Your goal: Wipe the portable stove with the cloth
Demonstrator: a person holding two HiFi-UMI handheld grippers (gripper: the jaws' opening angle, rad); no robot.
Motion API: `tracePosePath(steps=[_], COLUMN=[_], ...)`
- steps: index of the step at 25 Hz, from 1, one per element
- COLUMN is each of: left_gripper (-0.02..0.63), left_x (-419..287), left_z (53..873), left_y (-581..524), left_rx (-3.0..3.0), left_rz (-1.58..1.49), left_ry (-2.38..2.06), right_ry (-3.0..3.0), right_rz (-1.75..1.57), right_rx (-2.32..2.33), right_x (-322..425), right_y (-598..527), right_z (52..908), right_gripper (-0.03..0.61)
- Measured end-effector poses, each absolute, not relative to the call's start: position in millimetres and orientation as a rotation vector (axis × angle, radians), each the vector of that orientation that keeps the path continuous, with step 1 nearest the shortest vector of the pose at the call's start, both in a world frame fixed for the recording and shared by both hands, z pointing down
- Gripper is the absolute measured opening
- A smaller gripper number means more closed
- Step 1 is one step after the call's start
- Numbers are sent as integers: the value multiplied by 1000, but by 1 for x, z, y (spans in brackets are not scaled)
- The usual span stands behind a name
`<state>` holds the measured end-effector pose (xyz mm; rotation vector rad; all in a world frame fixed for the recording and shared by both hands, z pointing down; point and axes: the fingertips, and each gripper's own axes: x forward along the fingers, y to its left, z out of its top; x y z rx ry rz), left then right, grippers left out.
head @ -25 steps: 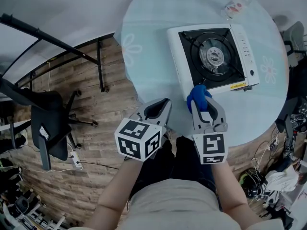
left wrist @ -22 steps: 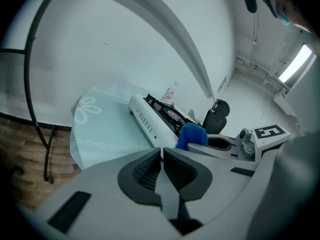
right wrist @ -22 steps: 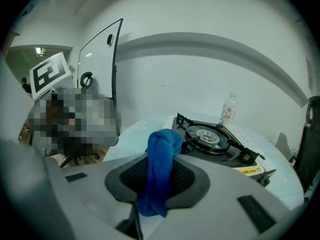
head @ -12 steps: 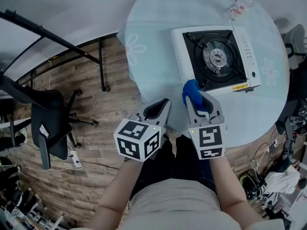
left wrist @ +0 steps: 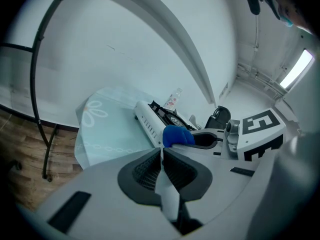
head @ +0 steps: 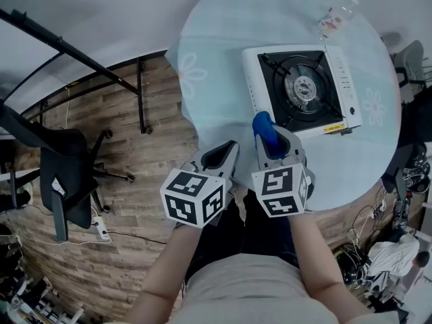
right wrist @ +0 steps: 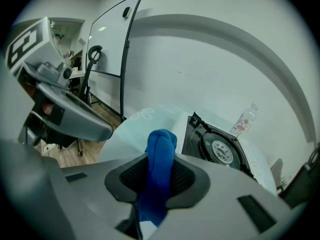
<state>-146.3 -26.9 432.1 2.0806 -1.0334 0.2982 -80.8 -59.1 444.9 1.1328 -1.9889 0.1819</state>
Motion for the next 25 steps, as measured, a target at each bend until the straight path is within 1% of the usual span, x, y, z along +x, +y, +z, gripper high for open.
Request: tracePosePath(steps=[9,25], left_gripper=[34,34], left_x=[-147,-143], left_z=[427,428], left_y=[-39,-72], left_rx=[2087,2069], left_rz=[262,226], left_ry=[-1023,-1060], right_ry=[-1860,-1845], right_rz=[50,18], right_rx=[950,803], right_x=[-84,-93], right_y=[-71,-111], right_z=[449,450], right_gripper=[100,100])
